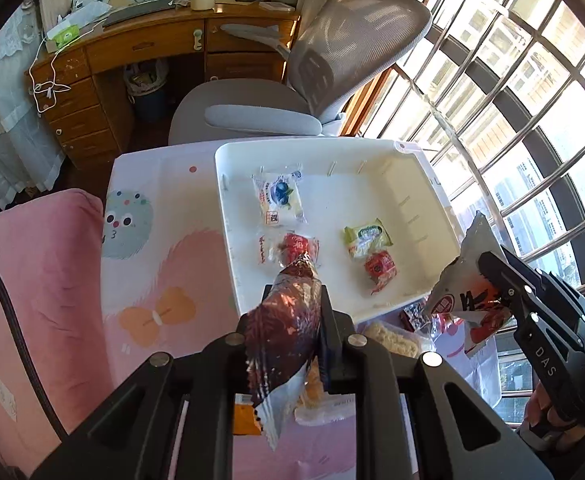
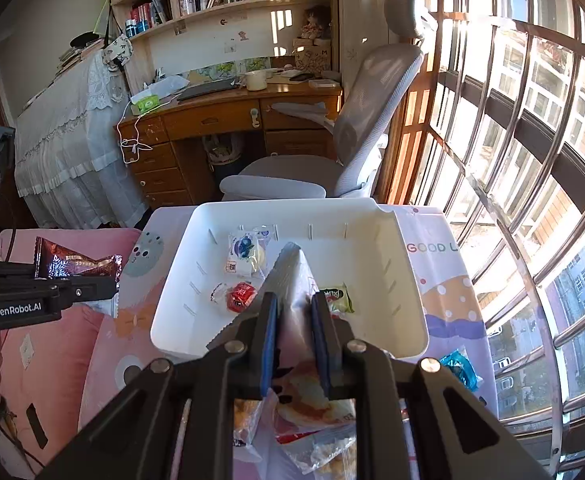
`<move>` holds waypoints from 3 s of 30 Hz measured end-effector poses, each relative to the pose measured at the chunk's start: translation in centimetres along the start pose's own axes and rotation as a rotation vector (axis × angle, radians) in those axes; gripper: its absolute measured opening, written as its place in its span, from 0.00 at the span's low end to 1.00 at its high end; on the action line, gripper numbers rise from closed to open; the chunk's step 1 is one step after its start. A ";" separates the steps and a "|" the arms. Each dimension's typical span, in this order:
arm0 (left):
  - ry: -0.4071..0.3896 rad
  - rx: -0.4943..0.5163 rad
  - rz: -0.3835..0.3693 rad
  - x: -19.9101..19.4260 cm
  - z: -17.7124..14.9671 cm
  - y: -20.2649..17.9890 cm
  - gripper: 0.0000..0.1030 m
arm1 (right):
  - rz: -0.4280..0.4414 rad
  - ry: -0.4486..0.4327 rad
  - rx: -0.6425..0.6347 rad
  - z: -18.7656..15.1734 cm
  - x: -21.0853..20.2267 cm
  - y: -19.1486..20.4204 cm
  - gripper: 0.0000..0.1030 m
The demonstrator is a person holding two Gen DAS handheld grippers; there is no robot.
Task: Organize snacks
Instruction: 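Carry both packets over the white basket and open both tools, then withdraw both tools from the basket toward the LIPO and blue foil packets, then grasp the LIPO biscuit packet with the left tool while the right tool reaches the blue foil packet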
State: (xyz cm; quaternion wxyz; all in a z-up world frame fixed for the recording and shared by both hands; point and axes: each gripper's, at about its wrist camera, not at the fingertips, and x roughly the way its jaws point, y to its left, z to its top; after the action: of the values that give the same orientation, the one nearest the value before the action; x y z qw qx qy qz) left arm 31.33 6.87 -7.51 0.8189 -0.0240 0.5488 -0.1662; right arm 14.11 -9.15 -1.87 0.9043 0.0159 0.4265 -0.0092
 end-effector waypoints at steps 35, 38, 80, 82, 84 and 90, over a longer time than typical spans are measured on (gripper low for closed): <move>0.042 0.010 -0.023 -3.2 -9.9 1.2 0.61 | -0.036 0.068 0.213 -6.8 -4.7 0.2 0.47; 0.029 0.021 -0.037 -3.7 -11.8 1.5 0.61 | -0.050 0.066 0.231 -8.7 -6.0 0.7 0.48; -0.065 0.053 -0.006 -1.0 -15.1 -16.3 0.75 | -0.024 0.104 0.091 -15.0 -7.6 -15.5 0.48; -0.051 0.050 0.005 -0.2 -14.8 -17.4 0.75 | -0.022 0.101 0.071 -14.3 -7.0 -16.7 0.48; -0.036 0.044 0.013 0.6 -14.4 -18.4 0.76 | -0.019 0.095 0.056 -13.8 -6.2 -17.7 0.48; 0.026 0.031 0.058 3.3 -12.9 -21.1 0.79 | -0.002 0.078 0.027 -13.1 -3.9 -20.5 0.48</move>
State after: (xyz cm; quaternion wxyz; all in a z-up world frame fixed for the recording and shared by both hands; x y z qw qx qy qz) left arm 15.57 -12.16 -10.95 0.8166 0.0068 0.5571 -0.1511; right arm 0.93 -29.14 -7.60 0.8867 0.0278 0.4613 -0.0153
